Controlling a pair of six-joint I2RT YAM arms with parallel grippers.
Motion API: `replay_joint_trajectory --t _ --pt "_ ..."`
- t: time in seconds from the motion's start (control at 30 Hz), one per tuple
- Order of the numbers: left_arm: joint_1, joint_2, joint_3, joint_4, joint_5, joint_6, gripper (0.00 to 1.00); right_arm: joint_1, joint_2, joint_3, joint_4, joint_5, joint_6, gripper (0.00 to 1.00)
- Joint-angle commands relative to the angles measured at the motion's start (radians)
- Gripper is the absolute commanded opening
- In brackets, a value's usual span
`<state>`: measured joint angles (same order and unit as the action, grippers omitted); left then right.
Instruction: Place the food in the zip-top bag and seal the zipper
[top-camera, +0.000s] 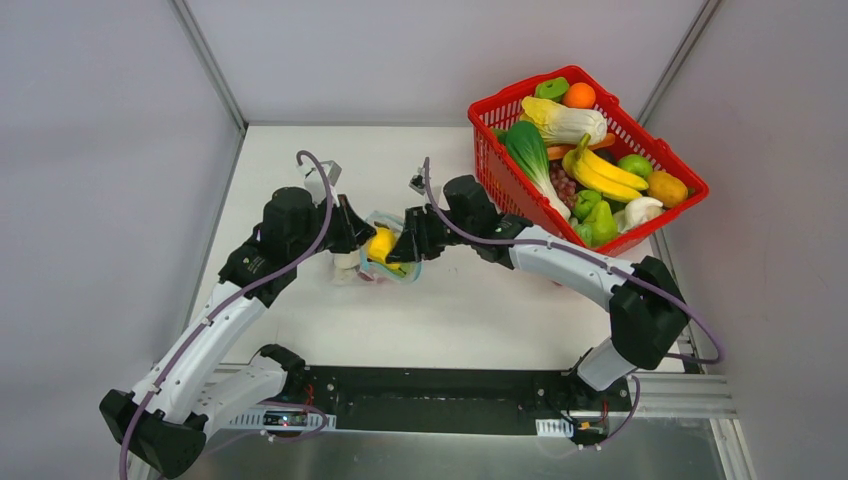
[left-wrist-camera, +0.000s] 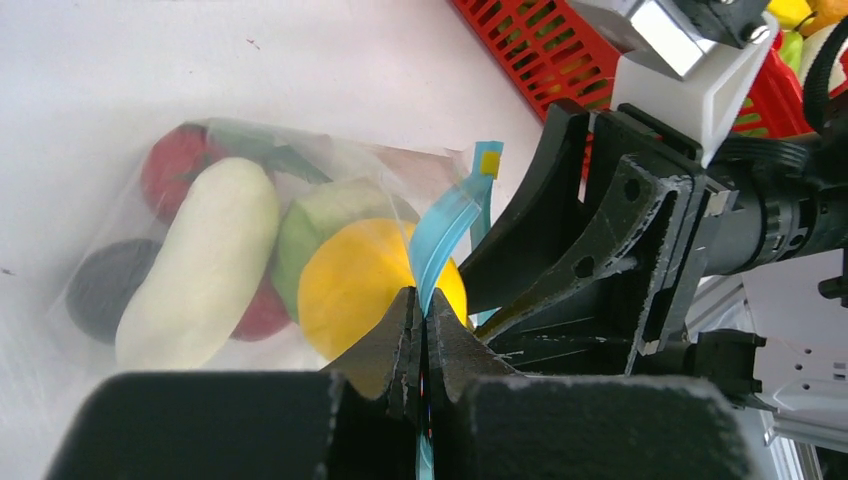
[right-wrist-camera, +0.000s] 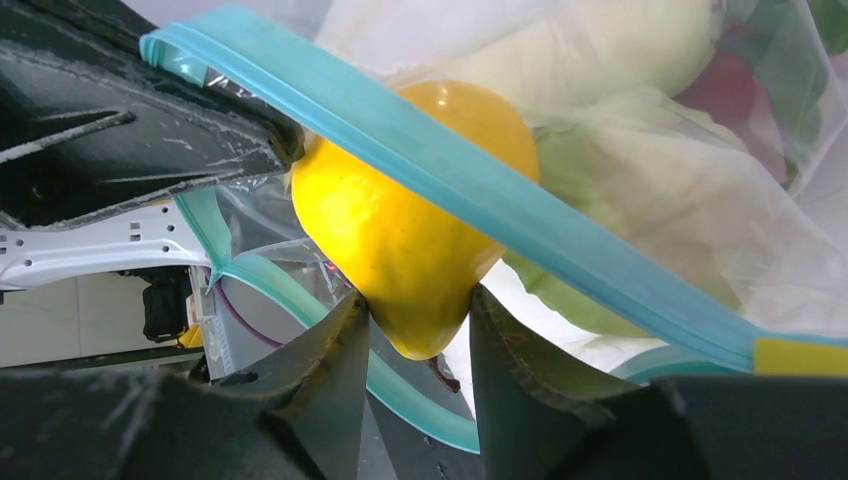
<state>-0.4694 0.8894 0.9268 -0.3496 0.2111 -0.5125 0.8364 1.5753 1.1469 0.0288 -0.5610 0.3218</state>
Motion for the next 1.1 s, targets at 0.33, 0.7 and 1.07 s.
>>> replay_joint_trajectory --t 0.33,0.7,1.07 --pt "0.002 0.032 0.099 -0.003 0.137 0.013 0.0 0.078 0.097 0.202 -0.13 0.09 -0.138 0.32" --pt "0.002 0.012 0.067 0.082 0.132 -0.041 0.0 0.148 0.098 0.137 -0.003 0.104 -0.271 0.4" --pt "0.002 -0.059 0.033 0.035 -0.003 -0.018 0.0 0.038 -0.054 0.042 0.074 0.081 -0.118 0.66"
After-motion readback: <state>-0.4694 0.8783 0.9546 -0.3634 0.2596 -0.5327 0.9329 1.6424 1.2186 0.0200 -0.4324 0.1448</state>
